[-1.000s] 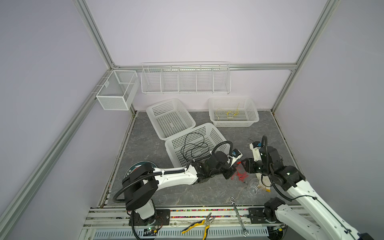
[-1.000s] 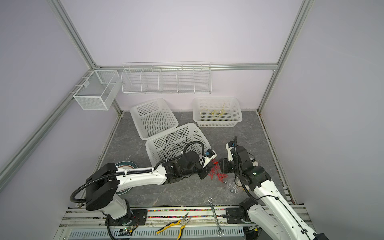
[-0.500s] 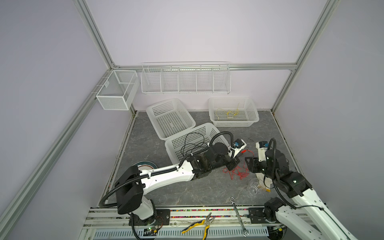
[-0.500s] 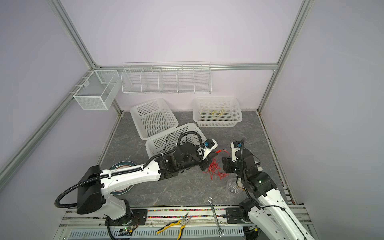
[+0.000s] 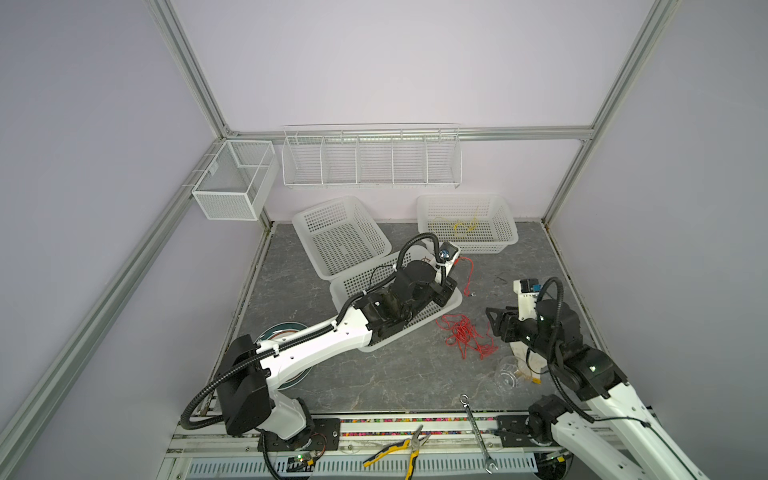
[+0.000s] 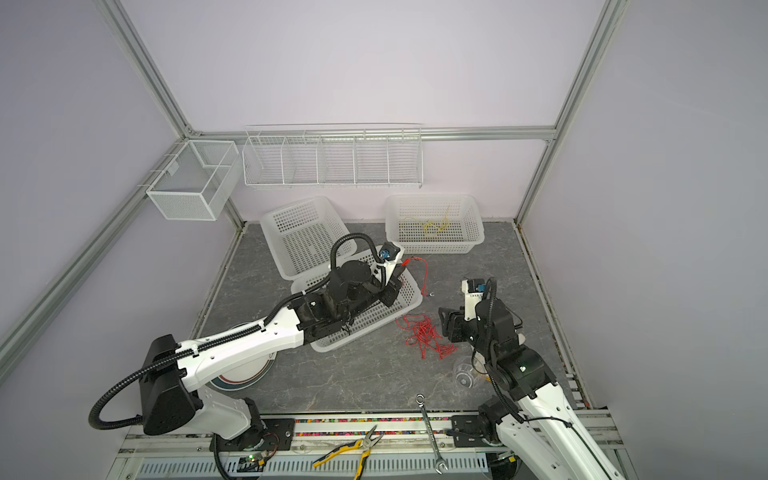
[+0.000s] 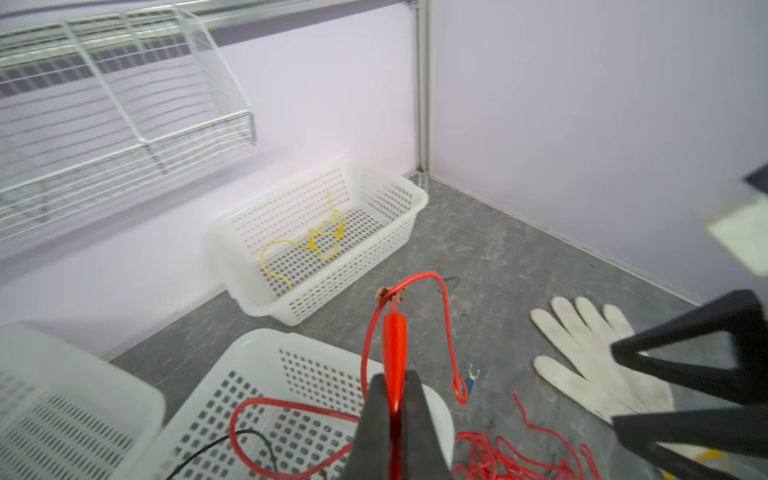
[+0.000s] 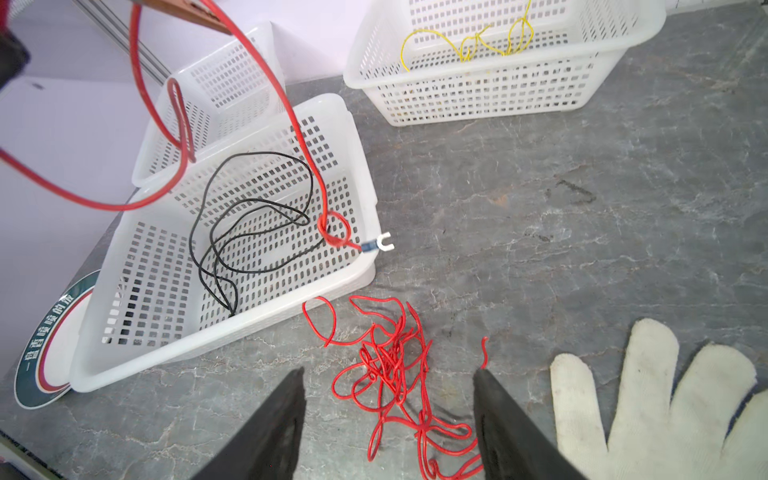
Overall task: Untangle the cables
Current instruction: 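Carry the red clip cable with the left gripper into the farther basket and release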
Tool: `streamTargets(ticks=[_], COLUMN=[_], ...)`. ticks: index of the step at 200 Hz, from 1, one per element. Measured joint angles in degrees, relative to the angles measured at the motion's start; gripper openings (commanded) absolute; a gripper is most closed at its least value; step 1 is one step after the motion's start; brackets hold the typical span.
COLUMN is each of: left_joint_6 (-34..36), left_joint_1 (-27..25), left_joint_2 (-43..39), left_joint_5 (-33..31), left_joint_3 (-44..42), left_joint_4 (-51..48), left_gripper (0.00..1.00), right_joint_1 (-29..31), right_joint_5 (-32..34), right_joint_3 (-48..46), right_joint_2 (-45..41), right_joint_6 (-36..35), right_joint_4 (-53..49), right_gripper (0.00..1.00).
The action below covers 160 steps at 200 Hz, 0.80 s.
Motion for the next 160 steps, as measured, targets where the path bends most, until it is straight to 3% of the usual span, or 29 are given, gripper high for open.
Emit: streamTargets(ticks=[44, 78, 118, 160], left_joint_6=[-0.76, -3.34, -5.88, -6.23], left_joint_1=[8.63, 18.75, 29.70, 34.95], left_joint_2=[-1.60, -2.10, -1.88, 4.22], left_joint_5=[-5.51, -8.09, -7.89, -5.86], left_joint_3=[0.98, 1.01, 0.94, 2.56], left_joint_4=[-3.39, -5.46, -6.19, -7.78], left_gripper=[0.00, 0.00, 0.00, 0.00], right_joint_1=[0.00, 0.00, 0.00, 0.00], right_joint_5=[-0.92, -1.62, -1.73, -2.25], right_joint_3=[-0.02, -0.28, -0.31, -0.28], right_joint_2=[4.85, 7.96, 10.34, 13.44], right_joint_6=[0.00, 0.00, 0.00, -0.02], right_joint_4=[2.27, 3.67, 5.70, 7.06], right_gripper=[0.67, 0.67, 0.68, 0.68])
